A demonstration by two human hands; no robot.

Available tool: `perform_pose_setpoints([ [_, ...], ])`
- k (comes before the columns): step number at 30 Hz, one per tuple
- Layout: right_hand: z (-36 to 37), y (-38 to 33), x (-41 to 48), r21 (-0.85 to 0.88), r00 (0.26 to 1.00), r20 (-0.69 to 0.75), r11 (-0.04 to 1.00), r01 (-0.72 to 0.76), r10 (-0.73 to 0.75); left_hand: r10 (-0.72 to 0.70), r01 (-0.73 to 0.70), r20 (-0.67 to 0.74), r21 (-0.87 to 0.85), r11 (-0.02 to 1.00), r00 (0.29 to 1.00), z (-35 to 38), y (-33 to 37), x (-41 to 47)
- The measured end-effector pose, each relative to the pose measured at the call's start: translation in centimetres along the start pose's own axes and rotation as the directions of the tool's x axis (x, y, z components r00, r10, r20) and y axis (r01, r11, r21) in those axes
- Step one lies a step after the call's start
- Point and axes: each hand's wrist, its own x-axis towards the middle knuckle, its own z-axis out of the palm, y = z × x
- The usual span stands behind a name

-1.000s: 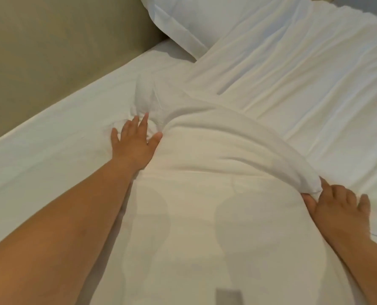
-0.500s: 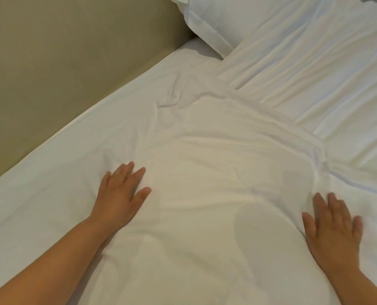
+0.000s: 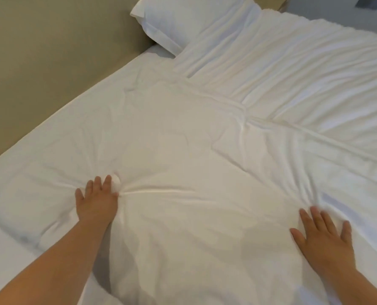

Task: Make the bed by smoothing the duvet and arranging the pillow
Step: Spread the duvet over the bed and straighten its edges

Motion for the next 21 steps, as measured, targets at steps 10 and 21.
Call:
perform_pose_setpoints([
  [10,6.2,21.1,-5.8,0.147,0.971,-0.227,0.983,0.106,-0.071,0.177,-0.238,-0.204,-0.327,0.915,0.963,2.1,14.0,-19.3],
  [21,18.5,52.2,-12.8,0.241,0.988,0.125,0.963,-0.119,0.091,0.654,-0.617,0.173,-0.225,0.754,0.737,14.9,47.2,-51.1],
])
